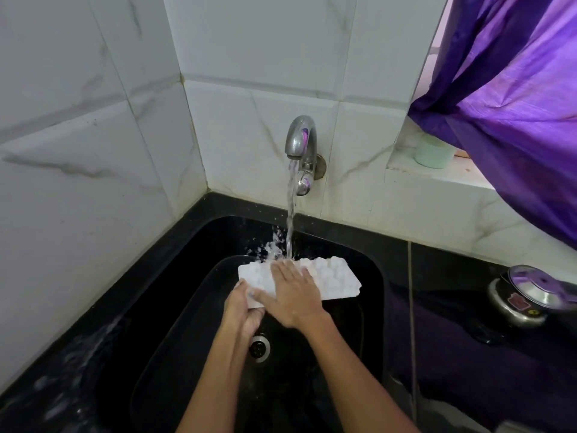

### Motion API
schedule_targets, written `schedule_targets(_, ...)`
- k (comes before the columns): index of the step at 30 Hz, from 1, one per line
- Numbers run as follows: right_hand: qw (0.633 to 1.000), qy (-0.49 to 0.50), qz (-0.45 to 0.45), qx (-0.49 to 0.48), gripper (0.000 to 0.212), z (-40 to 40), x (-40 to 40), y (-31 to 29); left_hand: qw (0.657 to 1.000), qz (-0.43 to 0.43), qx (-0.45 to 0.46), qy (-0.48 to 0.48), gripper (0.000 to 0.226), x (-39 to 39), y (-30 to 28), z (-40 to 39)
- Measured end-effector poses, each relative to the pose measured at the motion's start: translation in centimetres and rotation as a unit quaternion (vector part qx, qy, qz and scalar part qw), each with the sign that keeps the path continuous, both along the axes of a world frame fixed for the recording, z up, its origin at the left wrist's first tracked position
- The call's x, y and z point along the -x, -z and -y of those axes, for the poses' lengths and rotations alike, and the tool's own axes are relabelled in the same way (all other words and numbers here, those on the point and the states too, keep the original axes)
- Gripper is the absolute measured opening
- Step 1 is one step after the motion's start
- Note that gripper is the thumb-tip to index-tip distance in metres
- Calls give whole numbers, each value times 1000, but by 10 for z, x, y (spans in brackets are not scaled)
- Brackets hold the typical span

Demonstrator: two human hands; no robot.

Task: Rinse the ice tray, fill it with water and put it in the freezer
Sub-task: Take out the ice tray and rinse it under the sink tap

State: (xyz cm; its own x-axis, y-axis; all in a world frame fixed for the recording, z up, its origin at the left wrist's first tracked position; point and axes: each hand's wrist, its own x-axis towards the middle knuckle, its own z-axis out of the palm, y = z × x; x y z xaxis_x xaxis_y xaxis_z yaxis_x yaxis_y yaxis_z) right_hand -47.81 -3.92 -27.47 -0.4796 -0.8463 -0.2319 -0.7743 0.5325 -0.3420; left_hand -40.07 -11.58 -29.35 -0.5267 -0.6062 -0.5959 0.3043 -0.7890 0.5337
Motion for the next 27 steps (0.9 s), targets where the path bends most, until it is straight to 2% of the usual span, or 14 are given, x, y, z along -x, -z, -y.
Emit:
schedule_targets(2,1000,-13,7,-16,97,-5,6,-3,1000,2,3,-5,38,-5,0,7)
schedule_targets(5,994,16,-18,-107,108,-24,31,-12,1000,-4,2,-11,31,-20,1,18)
schedule_targets(8,995,94,-8,-44,75,-38,44,-25,999,14,-26,12,36,-30,-2,28)
schedule_targets(10,994,111,2,-6,56,-44,47,-31,995,41,-30,80,39,-37,-12,26)
schedule_targets(13,989,146,13,33,38,-56,49,-40,971,122,-9,207,70,-51,-25,22)
schedule_targets(15,986,161,17,41,40,-64,52,-47,955,160,51,245,77,-60,-26,19)
schedule_targets(18,984,163,51,47,43,-73,55,-55,920,244,184,246,85,-67,-9,21)
schedule_targets(20,980,169,81,60,47,-76,56,-56,898,265,253,244,84,-70,5,19)
schedule_targets(24,960,230,112,116,58,-79,53,-50,935,174,251,183,67,-71,13,6)
schedule_targets(27,936,297,89,168,67,-81,52,-42,932,157,284,161,63,-68,15,-1)
